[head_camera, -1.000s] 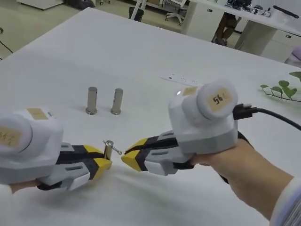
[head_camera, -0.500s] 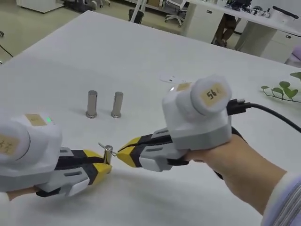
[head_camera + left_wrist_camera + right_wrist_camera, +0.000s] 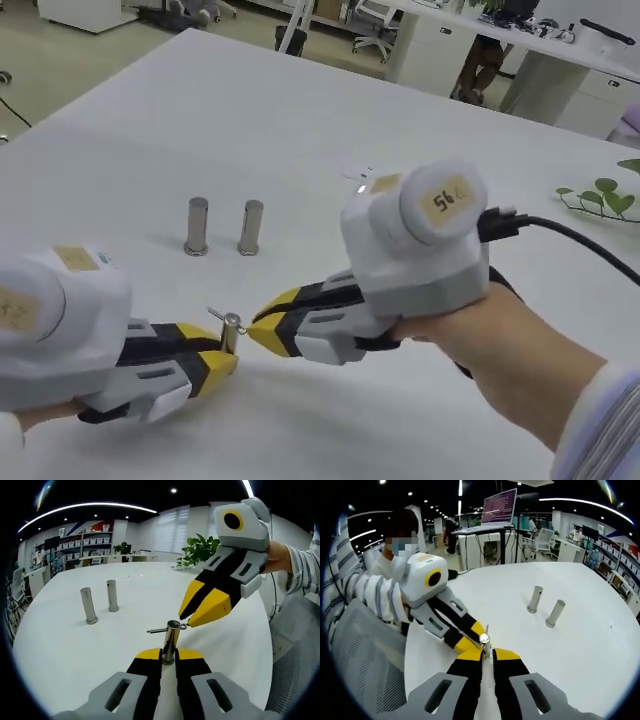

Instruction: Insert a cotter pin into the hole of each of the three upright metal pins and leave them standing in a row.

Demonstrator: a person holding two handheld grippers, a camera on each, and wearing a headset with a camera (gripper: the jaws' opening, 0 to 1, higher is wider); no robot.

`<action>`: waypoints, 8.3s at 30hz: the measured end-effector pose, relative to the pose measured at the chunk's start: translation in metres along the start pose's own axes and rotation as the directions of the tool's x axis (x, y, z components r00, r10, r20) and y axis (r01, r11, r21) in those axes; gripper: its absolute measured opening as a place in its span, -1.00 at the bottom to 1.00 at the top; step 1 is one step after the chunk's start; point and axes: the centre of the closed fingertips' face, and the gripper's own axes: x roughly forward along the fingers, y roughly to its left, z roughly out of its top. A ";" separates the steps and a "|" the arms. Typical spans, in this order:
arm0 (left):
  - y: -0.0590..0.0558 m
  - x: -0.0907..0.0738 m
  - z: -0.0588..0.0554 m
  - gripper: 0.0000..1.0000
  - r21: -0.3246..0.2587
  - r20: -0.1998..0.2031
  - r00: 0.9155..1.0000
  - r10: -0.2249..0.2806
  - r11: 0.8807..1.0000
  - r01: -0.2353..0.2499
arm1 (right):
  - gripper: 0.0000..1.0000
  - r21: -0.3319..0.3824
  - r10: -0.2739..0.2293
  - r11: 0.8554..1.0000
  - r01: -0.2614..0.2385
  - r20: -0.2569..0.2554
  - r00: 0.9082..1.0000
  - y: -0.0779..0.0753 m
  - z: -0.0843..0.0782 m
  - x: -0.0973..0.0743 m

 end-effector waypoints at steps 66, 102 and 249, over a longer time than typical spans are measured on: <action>-0.015 -0.025 -0.019 0.97 -0.037 0.006 0.999 -0.036 0.999 0.036 | -0.80 -0.135 0.077 0.988 -0.076 0.003 0.997 -0.010 0.002 0.013; -0.009 -0.033 -0.019 0.90 -0.067 -0.008 1.000 -0.016 0.998 0.015 | -0.52 -0.151 0.123 0.981 -0.123 -0.007 0.992 -0.032 -0.014 -0.009; 0.144 0.037 0.058 -0.77 0.004 -0.032 0.987 0.155 0.988 -0.155 | 1.00 0.597 -0.412 0.765 0.243 0.164 0.896 0.004 -0.098 -0.150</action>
